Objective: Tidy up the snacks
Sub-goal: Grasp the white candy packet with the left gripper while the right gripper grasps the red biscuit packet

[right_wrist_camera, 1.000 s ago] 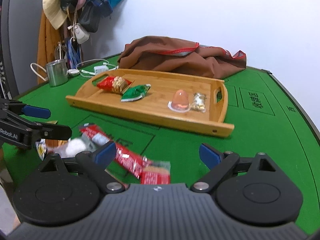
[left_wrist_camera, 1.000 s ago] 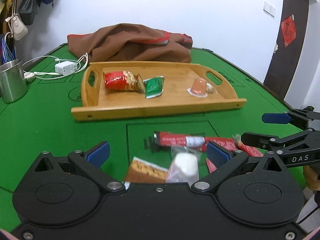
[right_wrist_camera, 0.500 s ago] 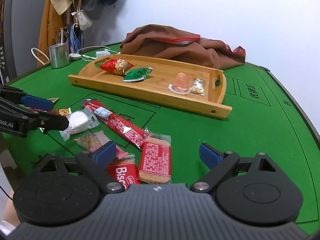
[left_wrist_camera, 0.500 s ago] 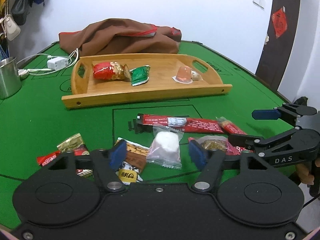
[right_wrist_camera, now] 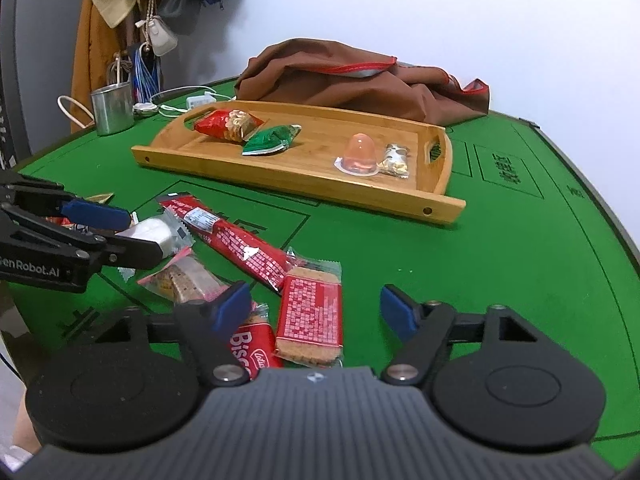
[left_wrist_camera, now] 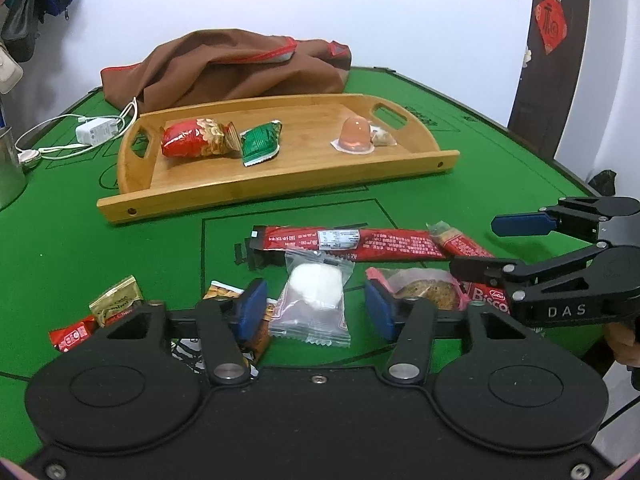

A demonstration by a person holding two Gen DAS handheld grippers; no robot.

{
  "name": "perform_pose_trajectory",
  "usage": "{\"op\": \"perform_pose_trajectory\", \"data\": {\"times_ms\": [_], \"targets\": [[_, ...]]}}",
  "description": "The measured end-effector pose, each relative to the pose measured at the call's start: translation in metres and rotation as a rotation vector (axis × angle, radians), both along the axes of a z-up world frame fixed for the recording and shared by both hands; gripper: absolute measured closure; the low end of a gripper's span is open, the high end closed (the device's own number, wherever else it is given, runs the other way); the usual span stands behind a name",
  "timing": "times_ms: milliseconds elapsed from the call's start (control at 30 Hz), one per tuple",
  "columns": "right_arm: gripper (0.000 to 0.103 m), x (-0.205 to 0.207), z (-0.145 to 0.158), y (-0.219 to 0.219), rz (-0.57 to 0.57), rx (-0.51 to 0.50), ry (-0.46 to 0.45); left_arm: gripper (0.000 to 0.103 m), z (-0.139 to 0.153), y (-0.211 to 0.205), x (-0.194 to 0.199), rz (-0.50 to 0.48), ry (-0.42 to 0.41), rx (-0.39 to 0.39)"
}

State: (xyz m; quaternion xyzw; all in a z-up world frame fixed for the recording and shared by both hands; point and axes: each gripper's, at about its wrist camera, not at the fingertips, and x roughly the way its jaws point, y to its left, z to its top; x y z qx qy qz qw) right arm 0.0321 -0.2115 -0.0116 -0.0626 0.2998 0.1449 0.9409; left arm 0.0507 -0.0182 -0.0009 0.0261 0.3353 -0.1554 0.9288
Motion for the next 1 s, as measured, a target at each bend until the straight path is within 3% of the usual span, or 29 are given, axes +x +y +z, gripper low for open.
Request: {"op": "perform_pose_trajectory", "data": {"times_ms": [300,367,667,767,1000], "targets": [[0.040,0.0040,-0.0025,-0.0020,-0.023,0.018,0.024,0.064,-0.0028,-0.0028,0.0059,0.013,0.012,0.017],[0.051,0.0045,-0.0034,-0.0010,-0.031,0.010,0.025,0.064,-0.0044,-0.0033,0.0074,0.022,0.021,0.016],[0.055,0.0042,-0.0041,0.0007,-0.033,0.003,0.020,0.063,-0.0068,-0.0075,0.0095,0.021,0.015,0.028],[0.061,0.0034,-0.0042,0.0005,-0.038,0.000,0.014,0.070,-0.0065,-0.0069,0.0099,0.022,0.019,0.014],[0.065,0.0022,-0.0039,0.0023,-0.058,-0.008,0.011,0.072,-0.0035,-0.0071,0.0072,0.009,0.022,0.003]]}}
